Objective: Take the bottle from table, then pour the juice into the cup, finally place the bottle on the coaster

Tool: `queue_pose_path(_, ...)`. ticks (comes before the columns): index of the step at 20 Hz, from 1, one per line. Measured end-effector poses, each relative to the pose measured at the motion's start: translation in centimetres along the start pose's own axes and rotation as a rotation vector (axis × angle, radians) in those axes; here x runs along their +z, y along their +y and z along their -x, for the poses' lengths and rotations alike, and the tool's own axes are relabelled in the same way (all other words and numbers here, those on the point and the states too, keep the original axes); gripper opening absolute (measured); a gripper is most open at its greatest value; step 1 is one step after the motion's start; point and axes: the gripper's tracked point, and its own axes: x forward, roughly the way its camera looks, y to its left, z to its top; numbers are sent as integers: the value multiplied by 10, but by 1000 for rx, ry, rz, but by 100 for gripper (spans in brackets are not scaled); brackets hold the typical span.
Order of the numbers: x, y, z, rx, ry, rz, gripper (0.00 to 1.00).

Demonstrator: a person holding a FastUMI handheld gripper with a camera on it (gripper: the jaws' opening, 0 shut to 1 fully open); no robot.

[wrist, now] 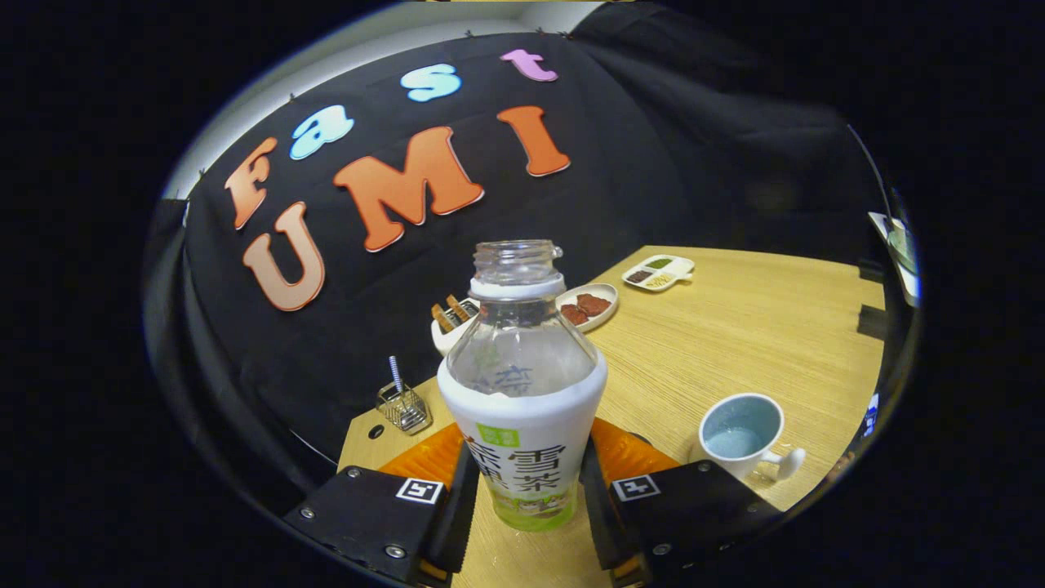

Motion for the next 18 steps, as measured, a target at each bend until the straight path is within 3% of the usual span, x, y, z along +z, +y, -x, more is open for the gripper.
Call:
queue_pose_path(7,7,-25,-24,-75,-76,215,61)
queue_pose_path(10,5,-25,-42,-65,-78,288,61)
queue_pose_path(12,-3,-36,-53,-101,-52,337,61)
queue_pose_path(18,-16,-43,-80,-110,-25,401,61)
